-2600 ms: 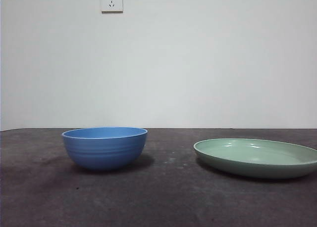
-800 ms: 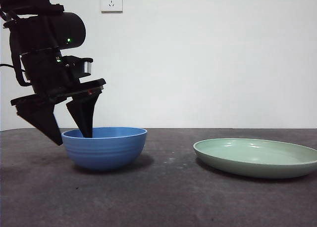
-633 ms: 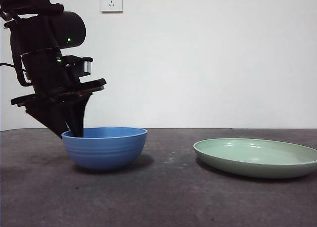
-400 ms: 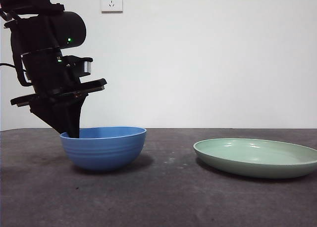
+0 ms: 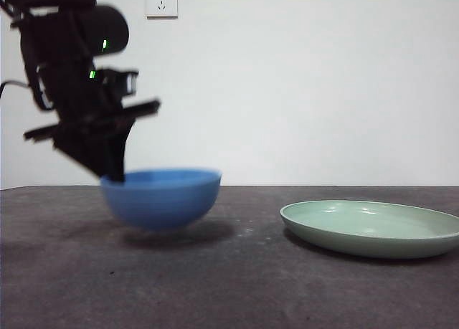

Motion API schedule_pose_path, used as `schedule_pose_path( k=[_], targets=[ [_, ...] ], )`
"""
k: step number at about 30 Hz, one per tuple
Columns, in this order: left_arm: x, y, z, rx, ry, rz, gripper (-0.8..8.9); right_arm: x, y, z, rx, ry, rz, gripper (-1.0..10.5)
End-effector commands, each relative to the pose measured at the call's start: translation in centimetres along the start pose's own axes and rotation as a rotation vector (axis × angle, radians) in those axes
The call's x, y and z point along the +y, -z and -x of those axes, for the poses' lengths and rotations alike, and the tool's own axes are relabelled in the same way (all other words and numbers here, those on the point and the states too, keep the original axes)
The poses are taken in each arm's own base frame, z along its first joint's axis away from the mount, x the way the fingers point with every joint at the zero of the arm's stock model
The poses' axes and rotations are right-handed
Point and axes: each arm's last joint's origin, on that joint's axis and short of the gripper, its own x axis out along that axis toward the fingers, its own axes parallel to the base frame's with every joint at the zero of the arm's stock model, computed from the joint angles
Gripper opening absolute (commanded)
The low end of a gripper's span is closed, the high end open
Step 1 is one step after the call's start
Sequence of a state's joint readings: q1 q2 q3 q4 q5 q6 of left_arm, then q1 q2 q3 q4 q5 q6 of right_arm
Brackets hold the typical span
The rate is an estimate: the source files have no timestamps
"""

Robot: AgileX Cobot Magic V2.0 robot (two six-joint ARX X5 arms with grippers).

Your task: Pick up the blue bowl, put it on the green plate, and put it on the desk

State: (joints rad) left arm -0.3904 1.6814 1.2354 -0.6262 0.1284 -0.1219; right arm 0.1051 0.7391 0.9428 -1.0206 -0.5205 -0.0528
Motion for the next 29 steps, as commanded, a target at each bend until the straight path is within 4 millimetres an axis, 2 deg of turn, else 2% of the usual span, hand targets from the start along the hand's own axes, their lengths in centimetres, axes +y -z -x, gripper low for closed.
schedule_pose_path(
  k=[1,6,12,18,29],
  targets=[
    [-1.8,-1.7,2.5,-0.101,0.056,-0.026,0.10,0.2,-0.5,0.3,-0.019,-0.004,0.014,4.0],
    [-5.1,-3.2,4.7,-0.173,0.122,-0.101,0.10,0.2,-0.5,0.3,-0.018,-0.005,0.013,4.0],
    [-8.7,-3.9,5.0,-0.227,0.188,-0.168,0.10,0.2,-0.4,0.4,-0.018,-0.005,0.013,4.0],
    [-11.6,-4.8,2.3,-0.186,0.221,-0.201,0.10,0.3,-0.3,0.4,-0.013,-0.005,0.010,4.0],
    [-16.6,-6.9,-4.7,-0.062,0.235,-0.261,0.10,0.3,-0.3,0.5,-0.014,-0.005,0.011,4.0]
  ],
)
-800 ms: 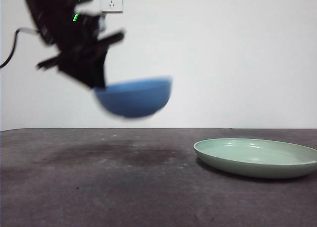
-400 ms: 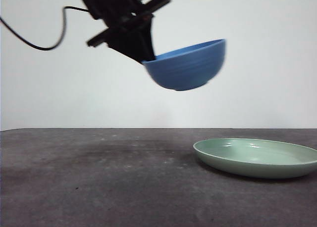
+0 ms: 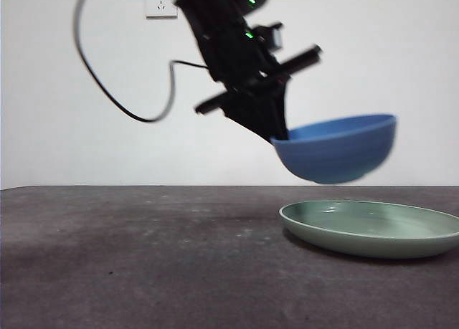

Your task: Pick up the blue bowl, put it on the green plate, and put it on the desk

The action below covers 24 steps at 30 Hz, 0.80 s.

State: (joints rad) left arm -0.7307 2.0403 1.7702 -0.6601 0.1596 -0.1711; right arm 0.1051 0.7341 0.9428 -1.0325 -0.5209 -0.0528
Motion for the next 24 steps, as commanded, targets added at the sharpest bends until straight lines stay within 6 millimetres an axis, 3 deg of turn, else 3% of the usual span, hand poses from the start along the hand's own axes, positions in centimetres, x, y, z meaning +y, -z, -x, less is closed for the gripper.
schedule_pose_path(
  k=[1,8,14,21,24],
  targets=[
    [-0.7,-0.9,-2.0,0.010,0.011,-0.008,0.10,0.3,-0.4,0.4,-0.021,-0.004,0.014,4.0],
    [-1.1,-1.5,-5.5,0.064,0.002,-0.016,0.10,0.3,-0.4,0.4,-0.020,-0.004,0.014,4.0],
    [-0.7,-0.7,-7.7,0.108,-0.012,-0.011,0.10,0.3,-0.4,0.4,-0.021,-0.004,0.015,4.0],
    [-0.9,-0.3,-8.4,0.122,-0.009,-0.025,0.13,0.3,-0.4,0.4,-0.022,-0.004,0.016,4.0],
    [-1.0,-0.4,-8.3,0.125,-0.009,-0.029,0.72,0.3,-0.4,0.4,-0.022,-0.004,0.016,4.0]
  ],
)
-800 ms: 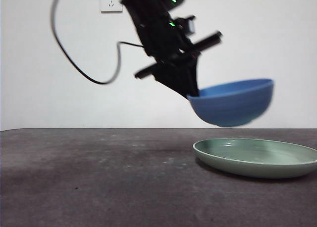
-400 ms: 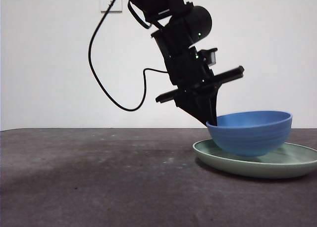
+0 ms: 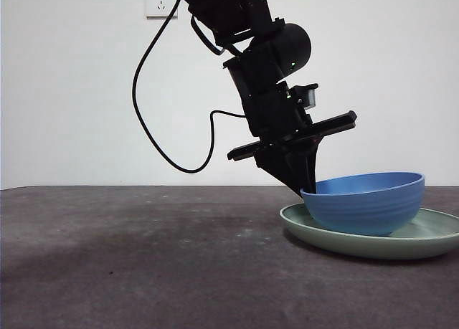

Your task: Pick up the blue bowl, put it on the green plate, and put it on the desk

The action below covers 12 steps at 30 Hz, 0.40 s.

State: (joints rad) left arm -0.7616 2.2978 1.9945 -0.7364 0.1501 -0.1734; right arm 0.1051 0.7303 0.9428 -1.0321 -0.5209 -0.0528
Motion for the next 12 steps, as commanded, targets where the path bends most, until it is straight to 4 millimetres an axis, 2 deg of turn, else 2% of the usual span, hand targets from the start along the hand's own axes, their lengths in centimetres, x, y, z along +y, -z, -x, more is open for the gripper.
schedule_pose_path(
  k=[1,6,12],
  targets=[
    [-0.6,0.0,-1.2,0.017,0.001,-0.022,1.05,0.2,-0.4,0.3,-0.018,-0.004,0.013,4.0],
    [-0.7,-0.3,-0.5,0.019,0.001,-0.022,2.73,0.2,-0.4,0.3,-0.018,-0.003,0.013,4.0],
    [-1.0,-1.6,1.3,-0.004,0.002,-0.021,2.87,0.2,-0.4,0.3,-0.018,0.004,0.013,4.0]
  ],
)
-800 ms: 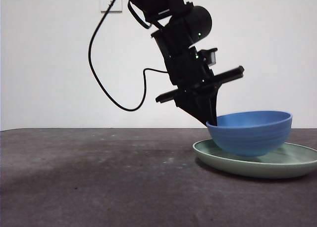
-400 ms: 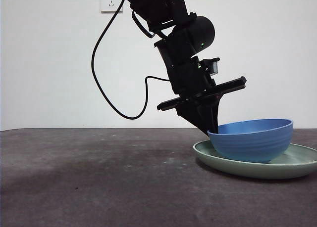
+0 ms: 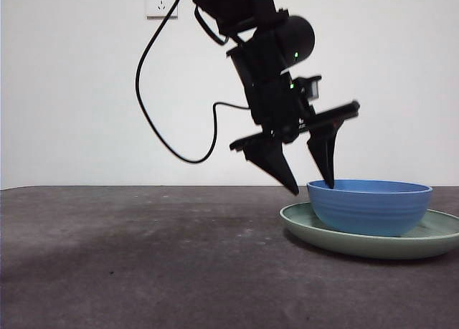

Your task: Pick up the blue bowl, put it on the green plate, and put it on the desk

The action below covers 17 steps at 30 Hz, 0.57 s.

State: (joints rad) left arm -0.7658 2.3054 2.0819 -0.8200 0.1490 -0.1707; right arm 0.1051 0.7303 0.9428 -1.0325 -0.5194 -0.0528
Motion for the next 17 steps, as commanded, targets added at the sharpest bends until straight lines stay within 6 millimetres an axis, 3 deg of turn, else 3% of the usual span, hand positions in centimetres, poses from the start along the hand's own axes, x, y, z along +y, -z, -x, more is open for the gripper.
schedule_pose_path(
  k=[1,8,11,17],
  targets=[
    [-0.4,-0.9,0.3,-0.011,0.002,-0.015,2.87,0.2,-0.4,0.3,-0.018,0.003,0.013,4.0],
    [-0.4,-2.5,5.8,-0.100,0.004,-0.034,2.86,0.2,-0.5,0.3,-0.018,0.003,0.014,4.0],
    [-0.2,-3.0,9.7,-0.178,0.004,-0.032,2.86,0.2,-0.5,0.3,-0.018,0.003,0.014,4.0],
    [0.7,-3.0,19.3,-0.366,-0.010,-0.030,2.86,0.2,-0.5,0.3,-0.018,0.003,0.014,4.0]
  ],
)
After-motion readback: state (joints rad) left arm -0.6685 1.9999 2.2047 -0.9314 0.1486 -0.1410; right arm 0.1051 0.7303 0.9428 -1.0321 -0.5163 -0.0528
